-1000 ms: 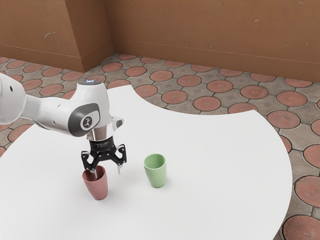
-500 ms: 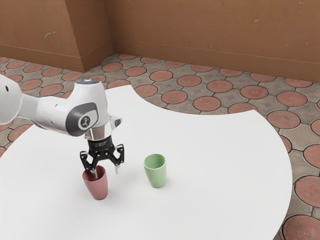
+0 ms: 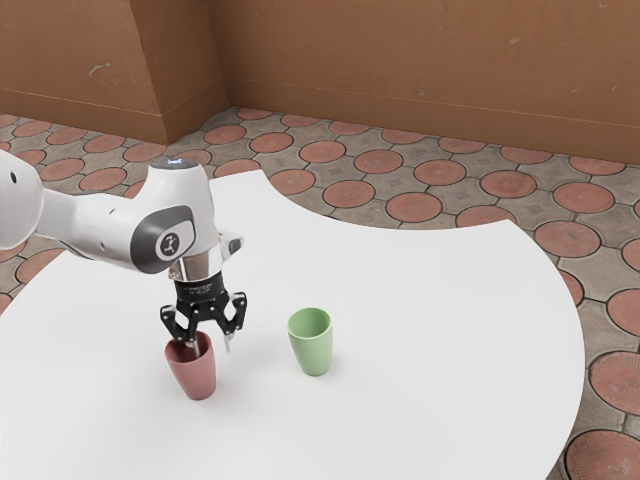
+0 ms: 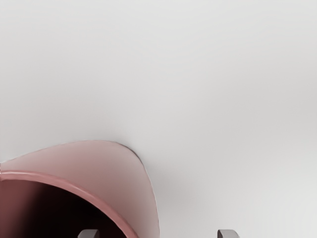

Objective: Place the left cup onto the right cup

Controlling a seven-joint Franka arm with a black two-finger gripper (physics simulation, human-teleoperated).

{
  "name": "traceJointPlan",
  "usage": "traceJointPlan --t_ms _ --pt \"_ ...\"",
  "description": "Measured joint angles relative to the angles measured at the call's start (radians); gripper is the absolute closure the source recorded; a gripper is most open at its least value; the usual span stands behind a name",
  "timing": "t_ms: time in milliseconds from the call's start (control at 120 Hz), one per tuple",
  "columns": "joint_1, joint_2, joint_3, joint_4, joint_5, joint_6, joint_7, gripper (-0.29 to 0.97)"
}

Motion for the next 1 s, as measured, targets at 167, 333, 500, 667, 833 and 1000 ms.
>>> traceJointPlan --t_ms 167,333,500,667,833,1000 --pt "0.001 0.003 0.0 0.0 0.0 0.0 0.0 0.48" --pt "0.002 0.005 0.0 0.0 0.0 0.0 -0.001 0.51" --pt "0.002 0.005 0.0 0.0 0.001 0.0 -0.001 0.55" --pt "0.002 0.006 0.0 0.0 0.001 0.0 -0.001 0.6" --pt "0.002 0.006 0.0 0.0 0.001 0.0 -0.002 0.65" --pt "0.002 0.007 0.001 0.0 0.001 0.0 -0.002 0.7"
